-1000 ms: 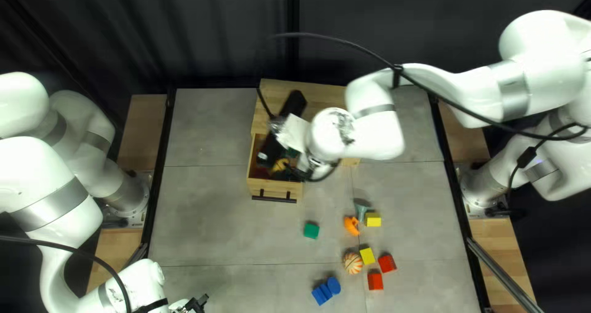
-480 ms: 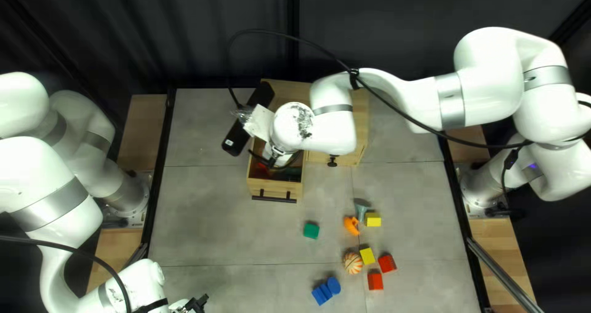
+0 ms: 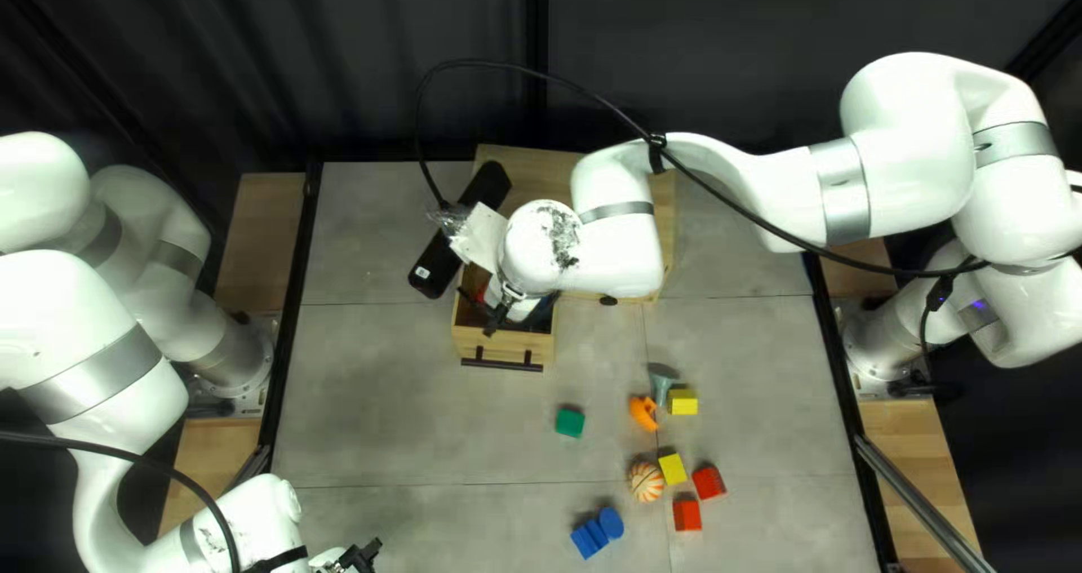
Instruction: Open drawers and place objects into drawer and close
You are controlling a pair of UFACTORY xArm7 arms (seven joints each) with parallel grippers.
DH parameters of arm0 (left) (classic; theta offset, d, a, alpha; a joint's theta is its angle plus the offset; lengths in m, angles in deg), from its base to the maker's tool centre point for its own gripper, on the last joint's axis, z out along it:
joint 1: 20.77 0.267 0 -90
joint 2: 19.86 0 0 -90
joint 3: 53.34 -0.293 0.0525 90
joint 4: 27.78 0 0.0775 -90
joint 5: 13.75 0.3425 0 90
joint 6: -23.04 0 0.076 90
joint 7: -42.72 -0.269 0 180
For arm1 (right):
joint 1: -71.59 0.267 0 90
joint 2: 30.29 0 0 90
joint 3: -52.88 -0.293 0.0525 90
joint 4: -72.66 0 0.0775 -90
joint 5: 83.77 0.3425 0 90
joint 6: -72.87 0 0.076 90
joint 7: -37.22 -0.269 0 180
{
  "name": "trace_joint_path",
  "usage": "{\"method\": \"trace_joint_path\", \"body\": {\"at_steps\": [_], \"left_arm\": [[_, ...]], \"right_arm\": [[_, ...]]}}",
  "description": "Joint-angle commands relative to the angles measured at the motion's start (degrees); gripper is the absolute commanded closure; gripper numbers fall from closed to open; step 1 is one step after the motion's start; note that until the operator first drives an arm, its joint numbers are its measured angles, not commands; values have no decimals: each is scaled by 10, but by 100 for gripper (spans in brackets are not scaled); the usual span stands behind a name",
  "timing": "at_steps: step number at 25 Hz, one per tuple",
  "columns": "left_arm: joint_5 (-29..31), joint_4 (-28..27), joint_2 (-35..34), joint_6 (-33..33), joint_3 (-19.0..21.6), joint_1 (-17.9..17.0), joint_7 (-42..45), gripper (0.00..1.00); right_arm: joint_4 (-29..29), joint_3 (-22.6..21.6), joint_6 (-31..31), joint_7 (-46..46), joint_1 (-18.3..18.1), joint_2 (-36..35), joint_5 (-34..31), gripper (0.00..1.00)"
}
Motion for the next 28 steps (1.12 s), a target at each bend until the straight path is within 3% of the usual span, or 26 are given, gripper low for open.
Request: {"method": "trace_joint_path", "body": {"at_steps": [1,7,11,19,28], "left_arm": [[0,0,0,0,0,0,0,0],[0,0,0,0,0,0,0,0],[0,0,0,0,0,0,0,0],[0,0,0,0,0,0,0,0],[0,0,0,0,0,0,0,0]], "right_arm": [[100,-32,-30,-128,56,45,27,0],[202,-57,-130,-250,112,76,-16,0],[221,-61,-179,-271,131,52,-57,0],[231,-52,-247,-212,104,-3,-74,0],[207,-51,-282,-155,75,-55,-70,0]]}}
